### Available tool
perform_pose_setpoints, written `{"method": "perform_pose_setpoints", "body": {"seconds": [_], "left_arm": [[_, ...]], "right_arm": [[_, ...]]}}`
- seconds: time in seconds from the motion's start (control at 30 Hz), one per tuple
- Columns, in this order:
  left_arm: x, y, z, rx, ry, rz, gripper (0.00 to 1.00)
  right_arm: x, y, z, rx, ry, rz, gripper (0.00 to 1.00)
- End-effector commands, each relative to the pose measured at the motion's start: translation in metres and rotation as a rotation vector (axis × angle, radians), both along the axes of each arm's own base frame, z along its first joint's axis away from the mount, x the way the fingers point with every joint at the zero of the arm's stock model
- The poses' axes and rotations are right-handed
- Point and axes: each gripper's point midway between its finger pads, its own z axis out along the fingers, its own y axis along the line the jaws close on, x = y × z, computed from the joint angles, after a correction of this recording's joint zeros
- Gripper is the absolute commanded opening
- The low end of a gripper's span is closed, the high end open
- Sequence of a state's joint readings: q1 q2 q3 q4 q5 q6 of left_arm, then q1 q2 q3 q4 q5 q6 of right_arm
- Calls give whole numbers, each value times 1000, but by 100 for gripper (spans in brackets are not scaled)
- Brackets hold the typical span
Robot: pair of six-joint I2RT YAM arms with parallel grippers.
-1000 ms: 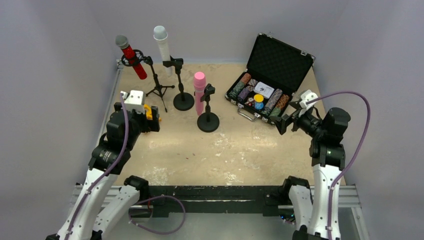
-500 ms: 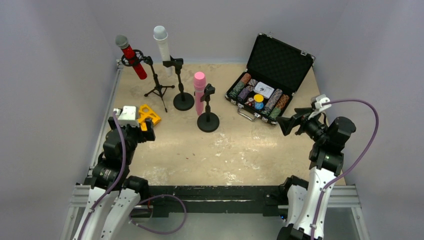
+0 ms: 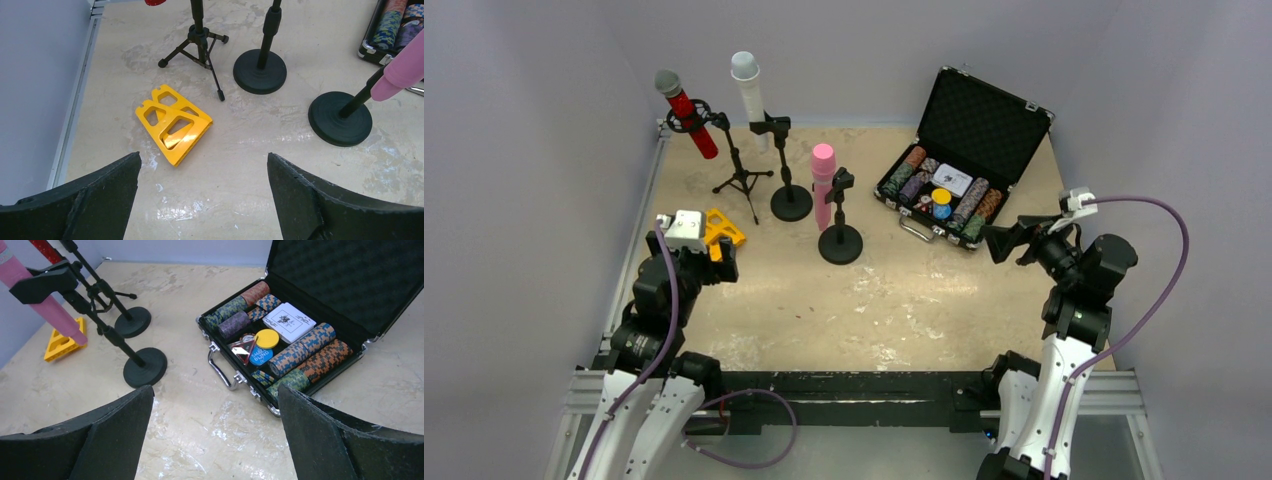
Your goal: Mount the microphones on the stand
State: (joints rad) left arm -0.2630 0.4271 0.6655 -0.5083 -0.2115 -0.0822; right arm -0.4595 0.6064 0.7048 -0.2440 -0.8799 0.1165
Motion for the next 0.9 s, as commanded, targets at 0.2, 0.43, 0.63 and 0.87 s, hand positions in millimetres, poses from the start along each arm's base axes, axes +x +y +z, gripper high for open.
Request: {"method": "perform_pose_setpoints", "body": {"seconds": [0.2,0.43,0.63,0.87], "left_arm": [[4,-3,11,7,-52,-24,100],[4,-5,10,6,-48,-32,100],[4,-5,10,7,-49,-32,100],[3,-4,11,10,-53,-29,100]], "right_arm": [[9,-14,11,56,-10,-107,99],[10,-16,10,58,-9,-114,99],[9,-15,9,56,-9,-105,99],[11,-16,8,51,-8,-110,99]]}}
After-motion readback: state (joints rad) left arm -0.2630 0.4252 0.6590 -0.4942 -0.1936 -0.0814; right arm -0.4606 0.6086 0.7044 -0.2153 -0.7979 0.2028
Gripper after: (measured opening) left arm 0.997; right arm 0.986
